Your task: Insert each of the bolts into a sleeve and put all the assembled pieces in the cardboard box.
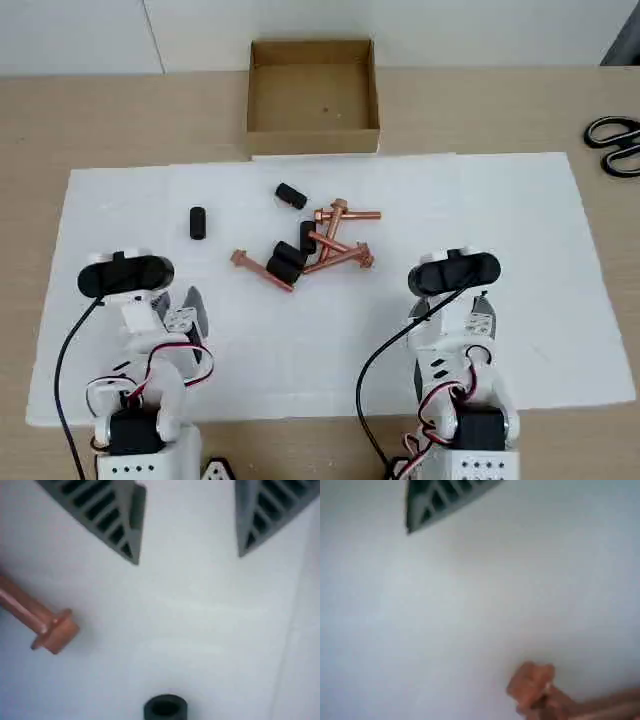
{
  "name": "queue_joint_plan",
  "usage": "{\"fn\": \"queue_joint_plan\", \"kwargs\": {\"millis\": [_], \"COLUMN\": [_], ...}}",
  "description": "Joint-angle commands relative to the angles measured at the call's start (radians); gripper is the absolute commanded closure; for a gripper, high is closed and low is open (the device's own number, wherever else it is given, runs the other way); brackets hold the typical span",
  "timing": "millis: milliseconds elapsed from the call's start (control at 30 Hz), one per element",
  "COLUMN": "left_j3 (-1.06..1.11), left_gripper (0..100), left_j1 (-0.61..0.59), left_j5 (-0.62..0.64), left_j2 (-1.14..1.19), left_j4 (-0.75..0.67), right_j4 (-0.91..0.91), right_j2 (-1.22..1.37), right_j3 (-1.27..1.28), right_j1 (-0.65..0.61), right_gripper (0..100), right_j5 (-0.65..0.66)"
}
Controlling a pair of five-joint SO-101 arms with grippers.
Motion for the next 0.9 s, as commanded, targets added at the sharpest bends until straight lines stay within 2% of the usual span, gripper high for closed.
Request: {"fn": "queue_joint_plan", "kwargs": {"millis": [0, 167, 300, 533, 667, 767, 867], "left_j3": [-0.076, -0.173, -0.282, -0.615, -0.777, -0.851, -0.895], "left_gripper": [87, 87, 87, 87, 87, 87, 87], "left_j1": [-0.043, -0.103, -0.153, -0.175, -0.173, -0.175, -0.175], "left_j5": [-0.017, -0.017, -0.018, -0.029, -0.046, -0.046, -0.046], "left_j2": [-0.006, -0.005, 0.049, 0.512, 0.775, 0.918, 1.005], "left_j4": [-0.017, 0.002, 0.014, 0.014, 0.018, 0.018, 0.034], "right_j4": [0.047, -0.005, -0.116, -0.236, -0.165, -0.008, 0.127], "right_j2": [-0.007, -0.005, 0.047, 0.472, 0.812, 1.084, 1.343], "right_j3": [-0.176, -0.311, -0.370, -0.582, -0.807, -1.014, -1.211], "right_j1": [0.010, 0.012, 0.012, 0.004, -0.048, -0.150, -0.259], "right_gripper": [72.3, 72.3, 72.3, 72.3, 72.3, 72.3, 72.3], "right_j5": [0.011, 0.129, 0.144, 0.143, 0.141, 0.130, 0.052]}}
